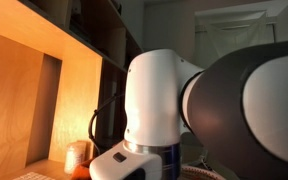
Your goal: Take a bandaid and put it in the glass
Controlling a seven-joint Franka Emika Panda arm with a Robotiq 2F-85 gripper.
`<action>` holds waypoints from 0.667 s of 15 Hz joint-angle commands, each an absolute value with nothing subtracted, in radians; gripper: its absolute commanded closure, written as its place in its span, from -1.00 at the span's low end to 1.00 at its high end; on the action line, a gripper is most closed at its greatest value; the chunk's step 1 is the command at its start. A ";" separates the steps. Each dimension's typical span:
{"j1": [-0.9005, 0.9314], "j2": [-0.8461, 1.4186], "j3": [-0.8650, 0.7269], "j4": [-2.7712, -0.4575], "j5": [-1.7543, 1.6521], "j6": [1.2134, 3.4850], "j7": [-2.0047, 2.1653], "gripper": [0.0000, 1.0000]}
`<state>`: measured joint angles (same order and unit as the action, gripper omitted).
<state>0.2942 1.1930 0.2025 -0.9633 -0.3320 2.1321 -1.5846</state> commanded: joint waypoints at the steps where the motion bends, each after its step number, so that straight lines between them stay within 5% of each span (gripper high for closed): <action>1: 0.282 1.210 0.220 -0.948 -0.318 2.145 -1.614 -1.00; 10: 0.265 1.173 0.213 -1.007 -0.308 2.148 -1.586 -1.00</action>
